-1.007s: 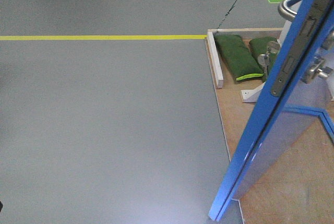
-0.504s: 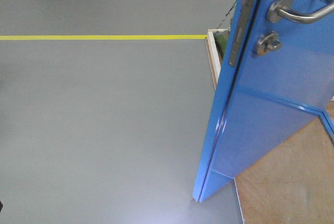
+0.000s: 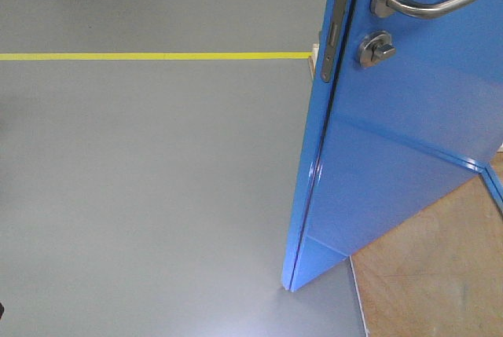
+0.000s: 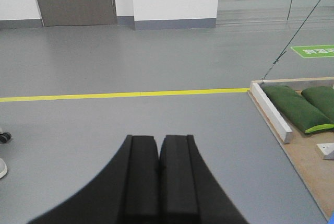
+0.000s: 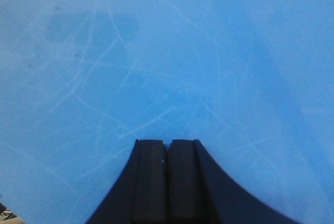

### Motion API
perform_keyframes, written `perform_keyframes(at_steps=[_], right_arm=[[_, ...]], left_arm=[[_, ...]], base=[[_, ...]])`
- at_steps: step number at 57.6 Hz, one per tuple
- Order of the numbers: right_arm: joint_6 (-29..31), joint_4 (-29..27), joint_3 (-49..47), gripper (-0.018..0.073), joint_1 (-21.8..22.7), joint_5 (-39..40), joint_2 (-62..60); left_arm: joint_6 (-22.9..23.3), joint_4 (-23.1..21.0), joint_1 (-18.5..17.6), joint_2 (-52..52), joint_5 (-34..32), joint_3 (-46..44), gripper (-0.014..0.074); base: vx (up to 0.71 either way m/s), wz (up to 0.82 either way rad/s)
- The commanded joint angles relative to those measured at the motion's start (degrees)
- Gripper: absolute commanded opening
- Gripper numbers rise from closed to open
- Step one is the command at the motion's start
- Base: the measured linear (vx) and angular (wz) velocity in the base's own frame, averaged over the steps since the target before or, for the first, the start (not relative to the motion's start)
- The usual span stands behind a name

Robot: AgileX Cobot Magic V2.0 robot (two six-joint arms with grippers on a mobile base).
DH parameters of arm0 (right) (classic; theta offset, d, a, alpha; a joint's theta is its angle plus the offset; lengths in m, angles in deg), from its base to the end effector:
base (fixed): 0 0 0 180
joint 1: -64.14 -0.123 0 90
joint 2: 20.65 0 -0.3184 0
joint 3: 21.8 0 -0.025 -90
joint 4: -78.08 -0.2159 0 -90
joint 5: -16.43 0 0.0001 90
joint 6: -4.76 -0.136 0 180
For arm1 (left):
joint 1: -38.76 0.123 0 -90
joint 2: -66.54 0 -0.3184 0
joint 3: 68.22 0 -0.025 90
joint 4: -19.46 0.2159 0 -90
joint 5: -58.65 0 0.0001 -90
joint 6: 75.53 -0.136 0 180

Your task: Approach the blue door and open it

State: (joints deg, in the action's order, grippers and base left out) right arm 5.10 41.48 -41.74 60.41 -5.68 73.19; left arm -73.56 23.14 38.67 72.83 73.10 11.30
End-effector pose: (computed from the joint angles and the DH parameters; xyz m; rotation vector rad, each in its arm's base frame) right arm 0.3515 0.0536 0.5200 0.2568 1.6283 0.6906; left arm 0.0308 0.0021 0.1743 0.0140 1.7494 0.0332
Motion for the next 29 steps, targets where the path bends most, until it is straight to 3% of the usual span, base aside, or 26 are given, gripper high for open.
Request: perform_keyframes(at_steps=[1, 29], right_arm=[[0.43, -2.47, -1.64, 0.0012, -0.24, 3.6, -1.58], [0.43, -2.25, -1.64, 0.0012, -0.16, 3.61, -1.44]], left_arm=[[0.2, -0.42, -0.36, -0.66, -4.76, -1.52, 0.0073], [0.2, -0.42, -0.36, -0.66, -4.76, -1.52, 0.0073]], base=[[0.0, 0.0], [0.0, 0.0]])
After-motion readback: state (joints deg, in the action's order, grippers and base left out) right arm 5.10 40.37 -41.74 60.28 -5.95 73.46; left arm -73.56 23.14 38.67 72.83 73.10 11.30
